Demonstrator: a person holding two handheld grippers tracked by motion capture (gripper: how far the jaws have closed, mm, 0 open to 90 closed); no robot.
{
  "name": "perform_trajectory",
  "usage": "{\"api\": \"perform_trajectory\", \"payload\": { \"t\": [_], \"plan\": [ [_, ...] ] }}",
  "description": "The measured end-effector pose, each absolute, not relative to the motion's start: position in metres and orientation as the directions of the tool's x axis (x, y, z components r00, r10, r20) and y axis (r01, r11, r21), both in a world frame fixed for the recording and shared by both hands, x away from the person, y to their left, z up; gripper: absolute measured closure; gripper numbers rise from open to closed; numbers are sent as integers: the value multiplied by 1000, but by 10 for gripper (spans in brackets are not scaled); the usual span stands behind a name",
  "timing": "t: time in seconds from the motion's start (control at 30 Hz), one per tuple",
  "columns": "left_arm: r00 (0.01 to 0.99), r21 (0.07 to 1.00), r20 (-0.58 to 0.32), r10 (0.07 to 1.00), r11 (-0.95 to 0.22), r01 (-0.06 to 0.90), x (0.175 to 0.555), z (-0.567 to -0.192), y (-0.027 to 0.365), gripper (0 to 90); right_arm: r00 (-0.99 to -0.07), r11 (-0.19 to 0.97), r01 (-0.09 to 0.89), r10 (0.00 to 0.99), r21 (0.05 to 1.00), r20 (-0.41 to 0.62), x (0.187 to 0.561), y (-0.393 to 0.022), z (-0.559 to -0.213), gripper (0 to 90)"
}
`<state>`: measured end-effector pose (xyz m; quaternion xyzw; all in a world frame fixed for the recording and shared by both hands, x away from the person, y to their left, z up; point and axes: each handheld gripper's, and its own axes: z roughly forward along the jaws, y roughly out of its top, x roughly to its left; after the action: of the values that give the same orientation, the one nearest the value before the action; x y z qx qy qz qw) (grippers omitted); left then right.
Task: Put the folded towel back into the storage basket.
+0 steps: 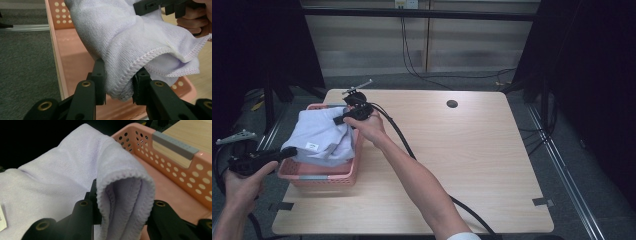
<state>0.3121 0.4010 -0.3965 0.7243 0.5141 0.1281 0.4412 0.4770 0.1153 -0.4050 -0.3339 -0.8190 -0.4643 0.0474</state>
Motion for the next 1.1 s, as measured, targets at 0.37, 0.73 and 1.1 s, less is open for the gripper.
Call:
{"api": "perform_trajectory", "payload": {
  "t": [0.37, 0.73, 1.1],
  "plan": [
    [414, 736, -231, 881, -120, 666, 317, -407, 395, 679, -751, 344, 615, 532, 710, 392, 477, 120, -428, 641],
    [437, 774, -222, 872, -115, 623, 310, -403, 387, 386, -757, 349, 597, 544, 722, 363, 482, 111, -434, 331],
    [480, 788, -209, 852, -143, 598, 303, -396, 345, 407, -811, 349, 529, 475, 774, 341, 468, 75, -417, 337]
  ]
}}
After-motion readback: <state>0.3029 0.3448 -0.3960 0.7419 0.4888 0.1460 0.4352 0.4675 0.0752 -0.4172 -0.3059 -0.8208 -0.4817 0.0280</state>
